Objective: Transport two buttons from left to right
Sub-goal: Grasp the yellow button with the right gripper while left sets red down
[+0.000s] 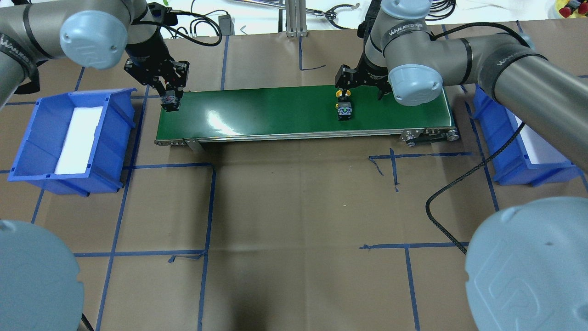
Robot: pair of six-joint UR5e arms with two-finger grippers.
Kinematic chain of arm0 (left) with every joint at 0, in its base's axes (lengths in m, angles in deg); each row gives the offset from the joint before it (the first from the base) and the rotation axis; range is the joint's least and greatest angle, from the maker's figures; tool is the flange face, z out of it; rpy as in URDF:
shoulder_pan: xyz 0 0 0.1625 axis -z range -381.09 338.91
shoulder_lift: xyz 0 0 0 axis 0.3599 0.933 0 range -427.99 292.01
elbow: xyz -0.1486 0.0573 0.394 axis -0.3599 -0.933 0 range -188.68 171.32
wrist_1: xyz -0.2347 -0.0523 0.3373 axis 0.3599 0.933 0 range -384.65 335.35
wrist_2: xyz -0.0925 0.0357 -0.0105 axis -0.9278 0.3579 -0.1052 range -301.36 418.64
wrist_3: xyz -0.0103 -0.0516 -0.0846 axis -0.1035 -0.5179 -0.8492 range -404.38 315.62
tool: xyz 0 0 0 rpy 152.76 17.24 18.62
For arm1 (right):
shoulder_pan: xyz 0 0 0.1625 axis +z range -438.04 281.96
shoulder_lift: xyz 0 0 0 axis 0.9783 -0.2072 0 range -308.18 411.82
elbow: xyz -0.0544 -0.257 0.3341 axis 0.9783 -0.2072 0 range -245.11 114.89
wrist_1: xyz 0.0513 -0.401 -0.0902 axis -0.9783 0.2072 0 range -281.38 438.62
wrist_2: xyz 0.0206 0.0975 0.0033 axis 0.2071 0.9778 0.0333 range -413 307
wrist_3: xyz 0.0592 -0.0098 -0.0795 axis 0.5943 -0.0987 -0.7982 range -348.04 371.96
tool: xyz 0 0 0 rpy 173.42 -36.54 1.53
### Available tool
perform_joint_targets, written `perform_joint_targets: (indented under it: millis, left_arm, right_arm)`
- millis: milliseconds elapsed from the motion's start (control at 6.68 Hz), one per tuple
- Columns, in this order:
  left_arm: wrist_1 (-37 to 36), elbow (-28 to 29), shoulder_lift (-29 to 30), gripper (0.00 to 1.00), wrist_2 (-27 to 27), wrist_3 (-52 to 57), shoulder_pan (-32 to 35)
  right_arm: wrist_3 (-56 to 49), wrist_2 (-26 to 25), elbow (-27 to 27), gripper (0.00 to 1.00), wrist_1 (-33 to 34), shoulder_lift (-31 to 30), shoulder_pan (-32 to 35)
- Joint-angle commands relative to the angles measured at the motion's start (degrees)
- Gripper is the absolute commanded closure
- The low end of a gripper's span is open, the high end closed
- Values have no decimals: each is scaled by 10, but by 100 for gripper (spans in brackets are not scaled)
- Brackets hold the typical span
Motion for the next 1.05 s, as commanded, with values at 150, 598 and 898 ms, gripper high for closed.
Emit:
perform_joint_targets:
  millis: [150, 598, 898]
  left_arm:
    - [-83, -41, 34, 100, -14, 11, 1]
    - [-110, -42, 50, 100, -14, 9, 1]
    - [-110, -41, 52, 100, -14, 6, 1]
  right_arm:
    - [14, -3, 0, 0, 0, 18, 9]
    - [5, -6, 8, 0, -4, 19, 6]
    - [5, -39, 3, 8, -4, 28, -5]
